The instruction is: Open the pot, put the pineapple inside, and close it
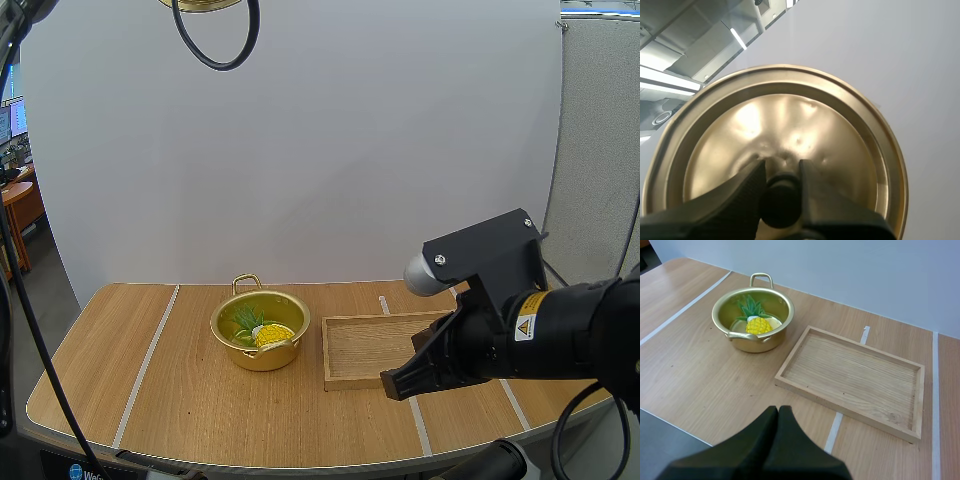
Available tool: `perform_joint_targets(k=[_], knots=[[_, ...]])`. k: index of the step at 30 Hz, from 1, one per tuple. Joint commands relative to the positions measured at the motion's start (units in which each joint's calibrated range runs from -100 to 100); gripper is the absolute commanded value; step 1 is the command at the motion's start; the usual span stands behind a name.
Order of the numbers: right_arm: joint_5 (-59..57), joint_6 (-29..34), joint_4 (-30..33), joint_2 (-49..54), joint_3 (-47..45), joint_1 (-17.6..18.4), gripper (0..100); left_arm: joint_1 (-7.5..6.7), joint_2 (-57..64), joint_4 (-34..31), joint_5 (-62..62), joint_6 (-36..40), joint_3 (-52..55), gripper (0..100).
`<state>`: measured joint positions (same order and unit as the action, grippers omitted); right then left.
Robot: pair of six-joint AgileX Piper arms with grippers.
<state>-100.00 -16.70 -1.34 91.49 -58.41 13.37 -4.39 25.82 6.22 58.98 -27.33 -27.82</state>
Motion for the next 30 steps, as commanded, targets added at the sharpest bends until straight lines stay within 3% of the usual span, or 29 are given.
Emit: perform_joint_targets(k=[1,18,30], knots=[[0.2,-0.5,-0.6,0.6,-0.2,-0.2,0,-0.13,0.4,-0.5,-1.3,0.5,-0.5,0],[0.0,-0.9,-1.3,0.6,-0.2,-0.2,0,-0.13,0.5,-0.3,-0.2,0.5,-0.5,0],[0.0,-1.7,-1.8,0.6,-0.2,-0.2,0,-0.13,1.6,4.6,39.9,1.1,-0.5,0]])
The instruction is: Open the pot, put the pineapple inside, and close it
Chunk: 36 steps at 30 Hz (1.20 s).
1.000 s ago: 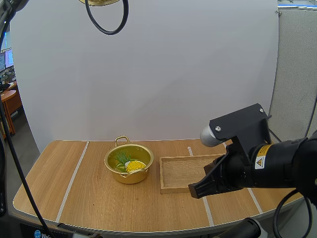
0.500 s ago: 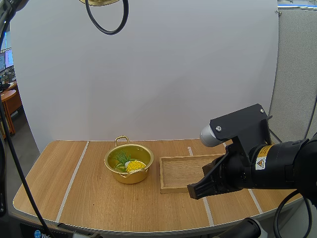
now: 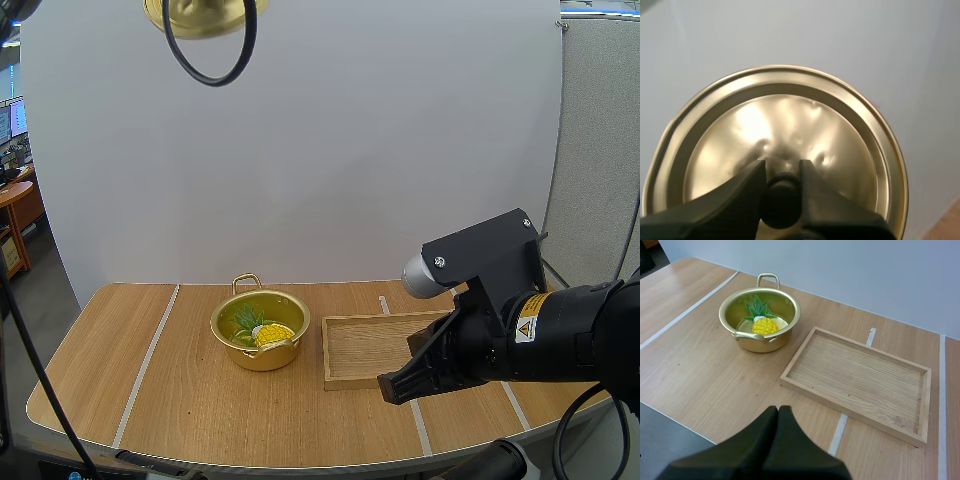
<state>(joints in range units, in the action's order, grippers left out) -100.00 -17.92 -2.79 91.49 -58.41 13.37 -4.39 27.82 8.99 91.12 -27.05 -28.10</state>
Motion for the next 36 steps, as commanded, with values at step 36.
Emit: perform_joint_targets(k=[36], knots=[[0.0,-0.6,-0.7,0.6,-0.2,-0.2,0,-0.13,-2.0,8.5,8.9,3.8,28.1,0]])
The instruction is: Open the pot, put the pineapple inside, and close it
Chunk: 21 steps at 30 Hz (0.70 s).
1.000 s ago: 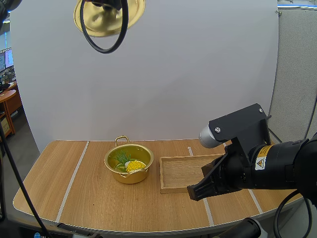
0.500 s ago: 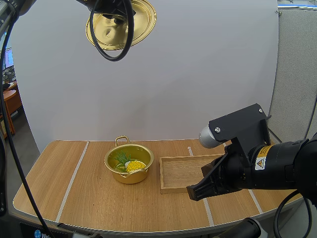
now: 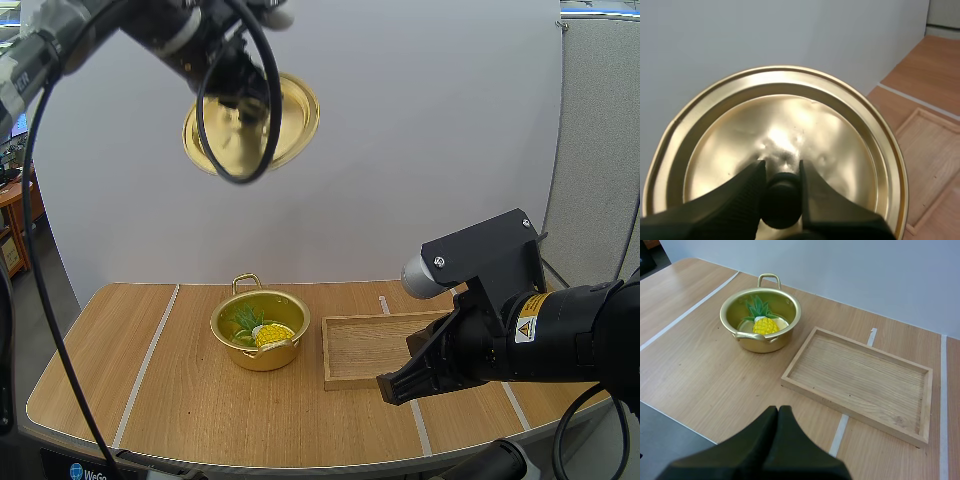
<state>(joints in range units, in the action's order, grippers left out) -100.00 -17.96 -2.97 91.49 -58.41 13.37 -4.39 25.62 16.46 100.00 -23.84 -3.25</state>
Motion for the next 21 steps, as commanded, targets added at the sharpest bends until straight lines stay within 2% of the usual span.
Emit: perform_joint_targets(k=[1,11,21], knots=[[0.0,-0.6,-0.5,0.6,-0.2,-0.2,0,-0.13,0.2,1.0,0.0,0.6,5.0,0],[0.0,-0.6,-0.5,0.6,-0.2,-0.2,0,-0.13,-0.9,1.0,-6.1,-1.4,19.3,0],[0.0,-0.6,-0.5,0.6,-0.2,-0.2,0,-0.13,-10.5,0.8,-8.1,-2.1,23.0,0]])
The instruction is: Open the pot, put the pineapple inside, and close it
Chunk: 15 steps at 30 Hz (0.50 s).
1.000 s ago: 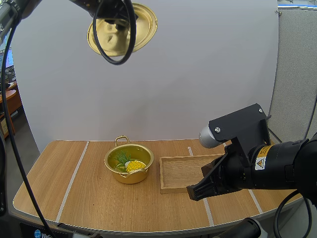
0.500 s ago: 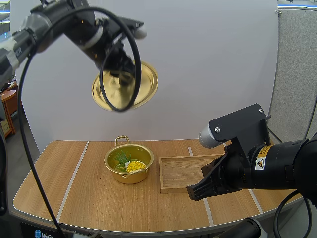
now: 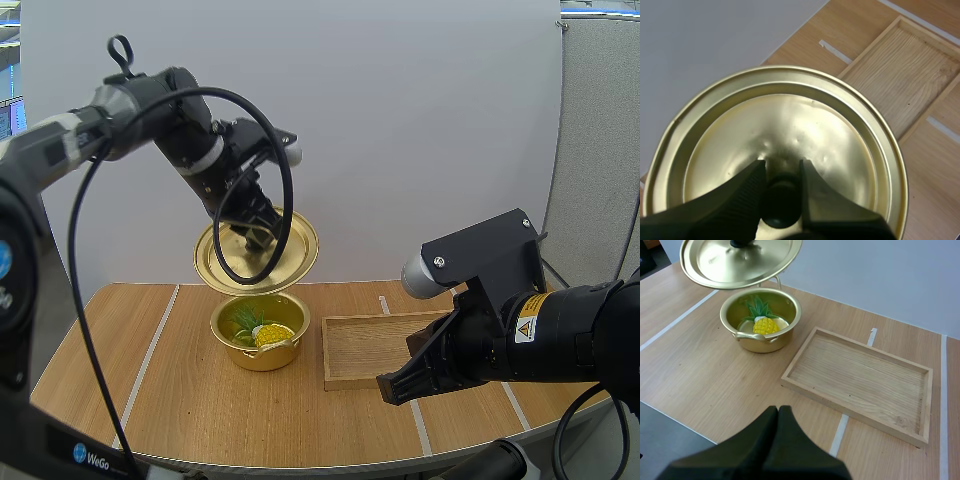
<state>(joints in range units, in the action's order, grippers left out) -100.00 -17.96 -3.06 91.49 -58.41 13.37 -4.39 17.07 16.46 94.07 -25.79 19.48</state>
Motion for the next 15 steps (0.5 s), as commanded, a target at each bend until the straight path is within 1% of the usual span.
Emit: perform_joint_targets(k=[1,9,15], knots=[[0.0,-0.6,-0.4,0.6,-0.2,-0.2,0,-0.13,-3.1,0.5,-2.8,-0.1,0.3,0],[0.0,-0.6,-0.4,0.6,-0.2,-0.2,0,-0.13,-10.8,-4.3,-7.2,0.0,0.3,0],[0.0,-0.7,-0.4,0.6,-0.2,-0.2,0,-0.13,-15.5,-4.7,-10.4,0.4,0.3,0]])
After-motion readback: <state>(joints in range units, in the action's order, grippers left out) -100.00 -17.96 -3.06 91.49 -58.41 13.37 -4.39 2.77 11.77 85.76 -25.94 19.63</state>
